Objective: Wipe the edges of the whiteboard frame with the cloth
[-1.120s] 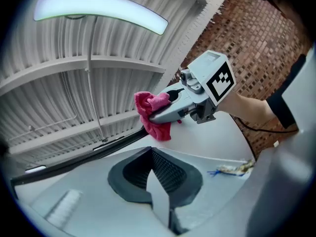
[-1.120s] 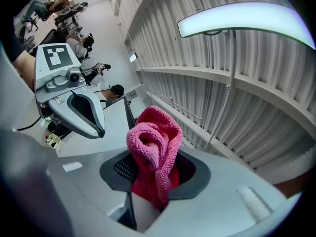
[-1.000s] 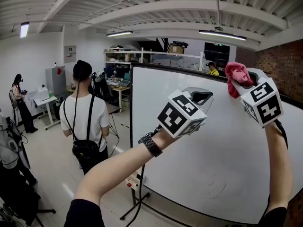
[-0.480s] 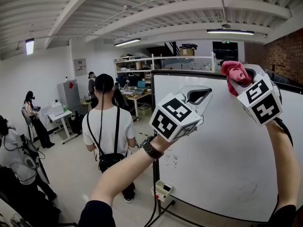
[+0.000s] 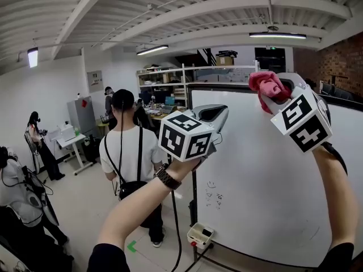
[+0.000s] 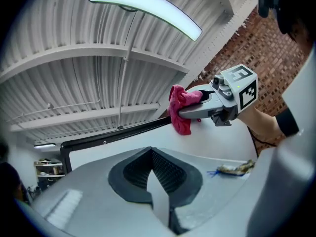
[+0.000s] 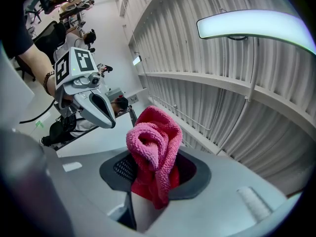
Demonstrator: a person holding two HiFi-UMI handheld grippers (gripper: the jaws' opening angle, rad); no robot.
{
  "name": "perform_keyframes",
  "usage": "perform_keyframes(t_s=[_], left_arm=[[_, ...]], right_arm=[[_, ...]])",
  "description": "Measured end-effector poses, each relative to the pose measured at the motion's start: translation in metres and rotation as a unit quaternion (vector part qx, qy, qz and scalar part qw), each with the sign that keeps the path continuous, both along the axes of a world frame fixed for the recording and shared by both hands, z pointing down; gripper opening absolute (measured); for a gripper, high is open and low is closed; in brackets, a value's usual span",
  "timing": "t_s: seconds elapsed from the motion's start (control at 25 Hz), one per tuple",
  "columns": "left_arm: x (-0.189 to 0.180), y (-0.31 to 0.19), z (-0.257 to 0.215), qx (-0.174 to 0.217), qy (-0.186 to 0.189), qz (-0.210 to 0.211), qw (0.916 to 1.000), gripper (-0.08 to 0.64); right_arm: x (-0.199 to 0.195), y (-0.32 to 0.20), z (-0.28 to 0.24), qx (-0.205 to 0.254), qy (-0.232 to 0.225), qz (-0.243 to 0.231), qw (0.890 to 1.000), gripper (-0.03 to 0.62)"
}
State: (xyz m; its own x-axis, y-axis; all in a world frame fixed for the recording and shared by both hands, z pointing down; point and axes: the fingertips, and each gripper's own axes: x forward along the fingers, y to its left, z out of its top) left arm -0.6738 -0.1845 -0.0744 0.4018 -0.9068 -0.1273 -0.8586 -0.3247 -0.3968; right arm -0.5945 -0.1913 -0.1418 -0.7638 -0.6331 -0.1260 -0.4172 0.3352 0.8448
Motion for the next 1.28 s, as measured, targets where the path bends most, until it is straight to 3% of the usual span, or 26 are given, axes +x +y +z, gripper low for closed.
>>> perform_keyframes(t_s=[0.2,0.4,0.6,0.92,1.2,1.28], left_arm=[[-0.033,-0.007,0.003,-0.003,-0.047,0.003,0.9989,0.000],[-0.060,-0.011,0.010,-0.011,-0.056,0.037,0.9977,0.000],[-0.097,-0.014,0.017,0.002,-0.065,0.023,0.9976,0.000],[-0.110,-0.010,0.016,-0.018,-0.046,0.033,0.9982,0.000],[-0.086,-0.031,0.035,-0.033,-0.013,0.054,0.9979,0.000],[-0.110,-0.021,0.059,-0.037,0.005,0.066,0.9971,0.000]], right_arm=[[-0.059,-0.012,-0.005,-0.011,0.008,0.009,1.000,0.147],[-0.110,-0.024,-0.009,-0.023,0.008,0.016,1.000,0.147],[-0.171,-0.026,-0.006,-0.029,0.013,0.013,0.999,0.147],[-0.236,-0.033,-0.010,-0.021,0.032,0.013,0.999,0.144],[-0.220,-0.054,-0.006,0.011,0.036,0.024,0.999,0.143],[-0.246,-0.043,0.014,0.017,0.041,0.021,0.999,0.143]])
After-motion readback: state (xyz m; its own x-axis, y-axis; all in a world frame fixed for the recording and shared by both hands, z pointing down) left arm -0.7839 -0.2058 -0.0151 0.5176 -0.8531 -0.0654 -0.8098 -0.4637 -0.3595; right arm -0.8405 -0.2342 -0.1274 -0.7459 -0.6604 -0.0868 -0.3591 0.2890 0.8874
